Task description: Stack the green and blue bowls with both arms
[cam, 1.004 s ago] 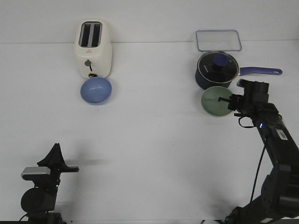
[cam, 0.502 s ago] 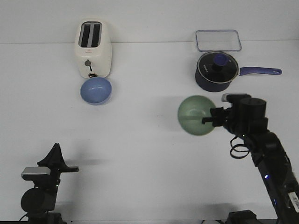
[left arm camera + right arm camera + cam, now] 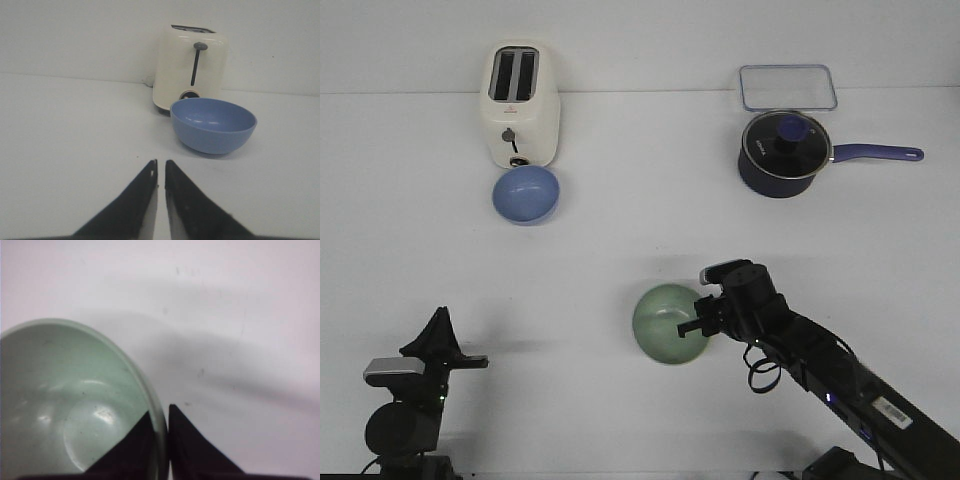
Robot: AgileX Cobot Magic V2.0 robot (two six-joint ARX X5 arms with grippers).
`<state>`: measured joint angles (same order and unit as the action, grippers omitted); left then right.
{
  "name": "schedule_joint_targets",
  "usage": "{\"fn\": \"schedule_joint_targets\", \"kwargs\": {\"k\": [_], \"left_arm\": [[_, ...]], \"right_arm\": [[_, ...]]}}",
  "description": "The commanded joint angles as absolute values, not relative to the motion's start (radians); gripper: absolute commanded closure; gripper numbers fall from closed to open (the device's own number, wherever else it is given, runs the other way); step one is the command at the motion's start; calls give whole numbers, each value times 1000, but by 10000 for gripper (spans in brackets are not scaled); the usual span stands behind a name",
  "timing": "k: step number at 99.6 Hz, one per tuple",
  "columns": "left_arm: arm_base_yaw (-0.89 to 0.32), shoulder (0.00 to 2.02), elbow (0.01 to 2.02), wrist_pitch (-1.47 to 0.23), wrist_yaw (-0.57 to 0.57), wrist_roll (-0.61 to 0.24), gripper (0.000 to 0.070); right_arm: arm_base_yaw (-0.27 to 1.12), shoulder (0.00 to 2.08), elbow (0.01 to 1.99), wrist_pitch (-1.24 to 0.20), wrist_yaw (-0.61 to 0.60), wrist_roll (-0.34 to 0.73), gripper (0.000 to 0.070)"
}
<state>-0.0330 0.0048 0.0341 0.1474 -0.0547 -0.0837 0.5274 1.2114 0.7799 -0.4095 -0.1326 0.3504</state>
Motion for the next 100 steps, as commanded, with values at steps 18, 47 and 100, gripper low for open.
{"fn": "schedule_joint_targets", "kwargs": {"k": [18,47,100], "left_arm": [[-32,3,16,162,-54,-254,686],[-32,3,38,182,-55,-517,688],[-32,500,400,59,-38,-535,686]], "right_arm": [[546,1338,772,-365,-131,365,700],[527,1285,777,-344,-139,358,359],[389,952,778,-389,-130,257,361]]}}
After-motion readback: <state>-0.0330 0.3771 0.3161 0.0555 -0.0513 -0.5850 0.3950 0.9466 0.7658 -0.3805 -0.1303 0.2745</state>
